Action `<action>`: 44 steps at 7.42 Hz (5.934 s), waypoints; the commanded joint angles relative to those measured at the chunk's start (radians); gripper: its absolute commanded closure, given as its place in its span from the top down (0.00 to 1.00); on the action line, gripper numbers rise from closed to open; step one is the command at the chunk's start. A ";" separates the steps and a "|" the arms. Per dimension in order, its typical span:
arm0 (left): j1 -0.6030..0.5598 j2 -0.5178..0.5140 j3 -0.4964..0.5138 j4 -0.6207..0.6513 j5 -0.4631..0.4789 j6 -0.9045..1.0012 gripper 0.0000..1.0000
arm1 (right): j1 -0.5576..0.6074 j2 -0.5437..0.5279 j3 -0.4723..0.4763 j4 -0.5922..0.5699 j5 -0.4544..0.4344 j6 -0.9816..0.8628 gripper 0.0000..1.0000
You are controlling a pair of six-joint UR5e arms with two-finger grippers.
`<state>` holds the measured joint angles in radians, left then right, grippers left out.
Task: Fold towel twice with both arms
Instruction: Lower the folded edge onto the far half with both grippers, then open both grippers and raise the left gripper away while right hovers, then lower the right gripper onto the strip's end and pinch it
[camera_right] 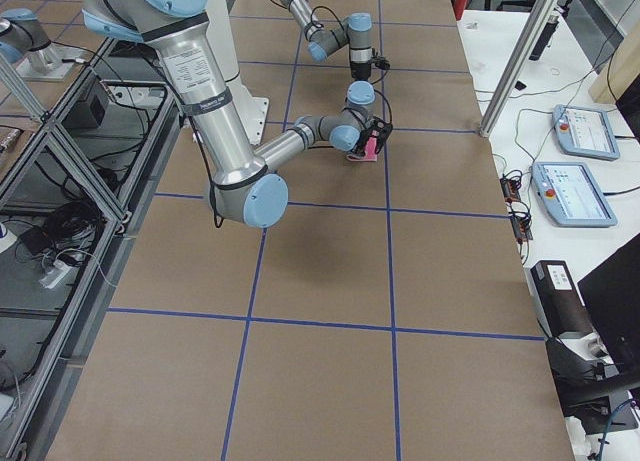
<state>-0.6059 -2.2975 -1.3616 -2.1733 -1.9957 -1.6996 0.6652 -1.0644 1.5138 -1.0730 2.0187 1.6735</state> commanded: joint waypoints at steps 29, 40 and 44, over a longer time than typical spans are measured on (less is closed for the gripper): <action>-0.221 -0.011 -0.065 -0.010 -0.213 0.005 1.00 | -0.027 -0.043 0.029 -0.008 0.054 -0.003 0.55; -0.229 -0.007 -0.048 -0.010 -0.210 0.006 1.00 | 0.113 -0.072 0.058 -0.012 0.180 -0.054 0.00; -0.230 -0.007 -0.033 -0.010 -0.207 0.023 1.00 | 0.005 -0.146 0.234 -0.040 0.245 -0.029 0.00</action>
<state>-0.8353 -2.3041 -1.3988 -2.1832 -2.2038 -1.6826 0.7109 -1.1846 1.6688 -1.0938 2.2146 1.6301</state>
